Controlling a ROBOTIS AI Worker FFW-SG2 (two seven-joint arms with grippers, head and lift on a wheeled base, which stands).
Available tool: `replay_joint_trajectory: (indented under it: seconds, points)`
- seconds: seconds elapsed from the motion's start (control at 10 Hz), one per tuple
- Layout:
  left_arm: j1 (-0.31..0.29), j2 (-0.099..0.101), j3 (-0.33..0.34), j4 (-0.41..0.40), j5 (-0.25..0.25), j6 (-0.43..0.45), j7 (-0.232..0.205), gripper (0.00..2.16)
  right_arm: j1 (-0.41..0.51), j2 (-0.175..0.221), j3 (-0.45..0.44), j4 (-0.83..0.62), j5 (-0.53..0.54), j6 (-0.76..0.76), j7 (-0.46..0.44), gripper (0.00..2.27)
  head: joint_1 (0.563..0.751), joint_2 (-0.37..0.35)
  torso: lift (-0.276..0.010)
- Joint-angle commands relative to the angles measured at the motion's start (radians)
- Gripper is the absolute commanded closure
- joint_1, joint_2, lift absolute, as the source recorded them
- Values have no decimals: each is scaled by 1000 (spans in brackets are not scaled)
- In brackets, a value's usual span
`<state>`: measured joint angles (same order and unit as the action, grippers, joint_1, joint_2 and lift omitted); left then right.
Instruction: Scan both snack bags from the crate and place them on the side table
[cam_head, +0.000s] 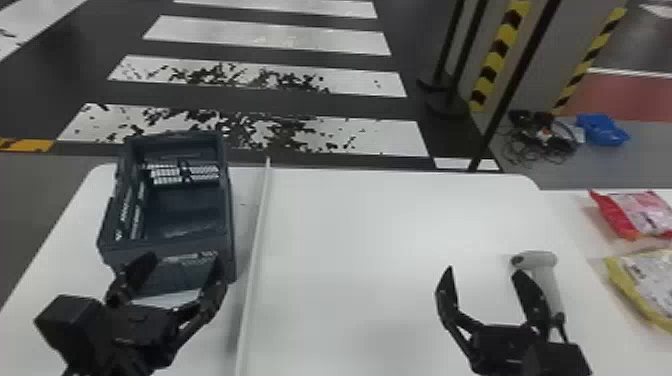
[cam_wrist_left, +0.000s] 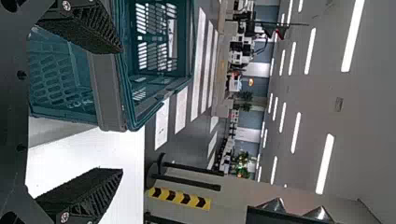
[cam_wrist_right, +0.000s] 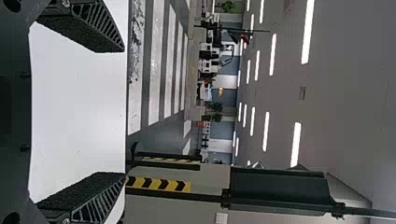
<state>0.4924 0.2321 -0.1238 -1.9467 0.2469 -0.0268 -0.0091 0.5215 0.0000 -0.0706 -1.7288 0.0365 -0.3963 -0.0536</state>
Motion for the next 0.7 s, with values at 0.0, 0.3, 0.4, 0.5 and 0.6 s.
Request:
replay_joint_trajectory:
  seconds: [0.0,0.3,0.4,0.5,0.6]
  points:
    - [2,3,-2,-3,0,2,0,90,0,1,0,0,0,0,0,43,695,-115,-95]
    - [5,4,-2,-12,0,2,0,90,3,1,3,-2,0,0,0,43,695,-115,-95]
    - [8,6,-2,-15,0,2,0,90,3,1,5,-2,0,0,0,43,695,-115,-95]
    - [11,6,0,-15,0,2,0,90,5,1,6,0,0,0,0,46,695,-115,-95]
    - [11,6,0,-15,0,2,0,90,5,1,8,0,0,0,0,49,695,-113,-95]
